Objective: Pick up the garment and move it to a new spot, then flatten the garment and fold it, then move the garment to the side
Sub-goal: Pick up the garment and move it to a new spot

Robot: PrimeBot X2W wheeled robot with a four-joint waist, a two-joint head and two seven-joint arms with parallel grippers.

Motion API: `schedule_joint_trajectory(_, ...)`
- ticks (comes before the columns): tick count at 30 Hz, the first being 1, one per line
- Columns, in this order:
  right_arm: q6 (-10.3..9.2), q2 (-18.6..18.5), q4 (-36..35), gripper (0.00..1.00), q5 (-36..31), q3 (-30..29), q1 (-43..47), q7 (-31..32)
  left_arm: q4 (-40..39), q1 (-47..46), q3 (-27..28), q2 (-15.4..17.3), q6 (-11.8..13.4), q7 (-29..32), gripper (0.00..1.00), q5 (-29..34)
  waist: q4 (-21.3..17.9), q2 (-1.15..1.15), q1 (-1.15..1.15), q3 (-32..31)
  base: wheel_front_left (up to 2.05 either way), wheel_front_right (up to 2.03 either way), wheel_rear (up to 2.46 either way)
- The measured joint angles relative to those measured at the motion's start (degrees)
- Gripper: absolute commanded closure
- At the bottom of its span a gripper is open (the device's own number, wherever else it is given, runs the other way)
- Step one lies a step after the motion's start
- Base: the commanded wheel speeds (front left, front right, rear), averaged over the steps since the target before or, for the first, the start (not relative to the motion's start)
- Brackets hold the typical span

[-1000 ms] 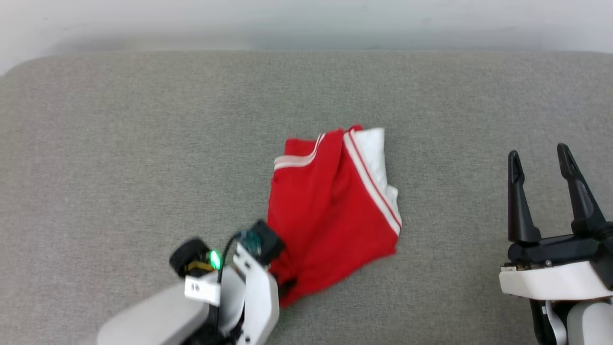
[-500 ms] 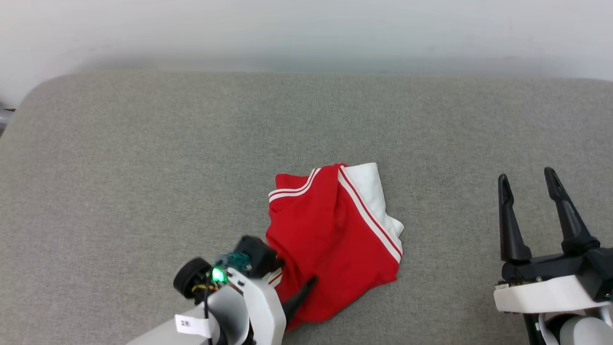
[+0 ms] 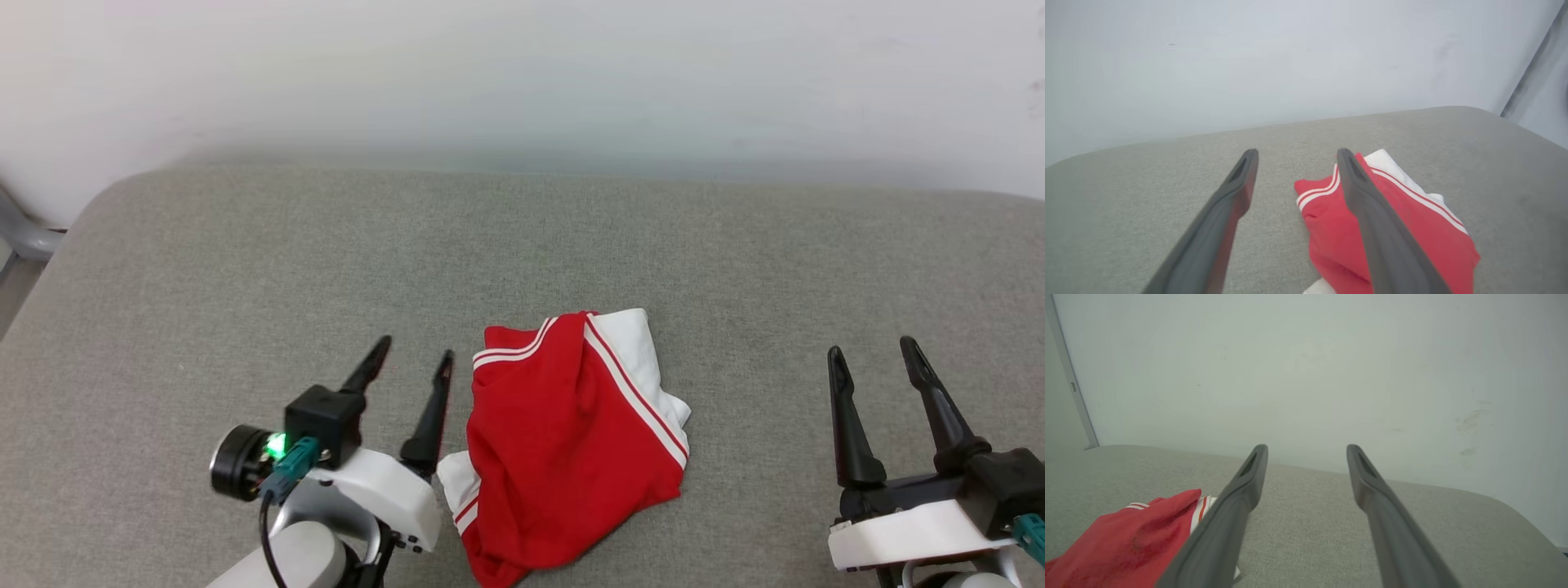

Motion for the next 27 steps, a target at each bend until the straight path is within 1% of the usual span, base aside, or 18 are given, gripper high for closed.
schedule_joint_trajectory(3, 0.00, 0.0, 0.5, 0.00, 0.5, 0.0, 0.2, 0.0, 0.0, 2.6, 3.7, -0.6, 2.2, -0.3, 0.00, 2.5, 0.0, 0.00, 0.00, -0.7, 0.00, 0.00, 0.00)
schedule_joint_trajectory(5, 0.00, 0.0, 0.8, 0.00, 0.9, 0.0, 0.6, 0.0, -1.1, 4.7, 8.2, -1.8, 3.6, -0.3, 0.00, 4.9, 0.0, 0.00, 0.00, -1.0, 0.00, 0.00, 0.00)
schedule_joint_trajectory(7, 0.00, 0.0, 1.1, 0.00, 1.6, 0.0, 1.0, 0.0, -2.0, 7.1, 11.7, -2.5, 4.1, -0.4, 0.00, 8.0, 0.0, 0.00, 0.00, -1.3, 0.00, 0.00, 0.00)
schedule_joint_trajectory(10, 0.00, 0.0, 1.6, 0.00, 2.4, 0.2, 1.3, 0.0, -2.7, 11.3, 16.0, -4.1, 3.9, -0.5, 0.00, 12.0, 0.0, 0.00, 0.00, -1.7, 0.00, 0.00, 0.00)
schedule_joint_trajectory(13, 0.00, 0.0, 2.3, 0.00, 3.5, 0.2, 1.6, 0.0, -3.5, 14.4, 20.2, -6.1, 2.7, -0.5, 0.00, 15.4, -0.1, 0.00, 0.00, -2.0, 0.00, 0.00, 0.00)
schedule_joint_trajectory(16, -0.01, 0.0, 3.1, 0.00, 5.0, 0.4, 2.1, 0.0, -3.9, 17.3, 23.7, -8.0, 0.7, -0.5, 0.00, 18.7, -0.1, 0.00, 0.00, -2.3, 0.00, 0.00, 0.00)
schedule_joint_trajectory(21, -0.01, 0.0, 3.9, 0.00, 7.1, 0.8, 2.4, 0.0, -4.3, 21.0, 27.7, -11.2, -2.3, -0.5, 0.00, 24.5, -0.2, 0.00, 0.00, -2.3, 0.00, 0.00, 0.00)
schedule_joint_trajectory(27, -0.01, 0.0, 4.1, 0.00, 8.1, 1.5, 2.7, 0.0, -3.4, 23.5, 32.4, -15.1, -5.5, -0.5, 0.00, 28.7, -0.4, 0.00, 0.00, -2.4, 0.00, 0.00, 0.00)
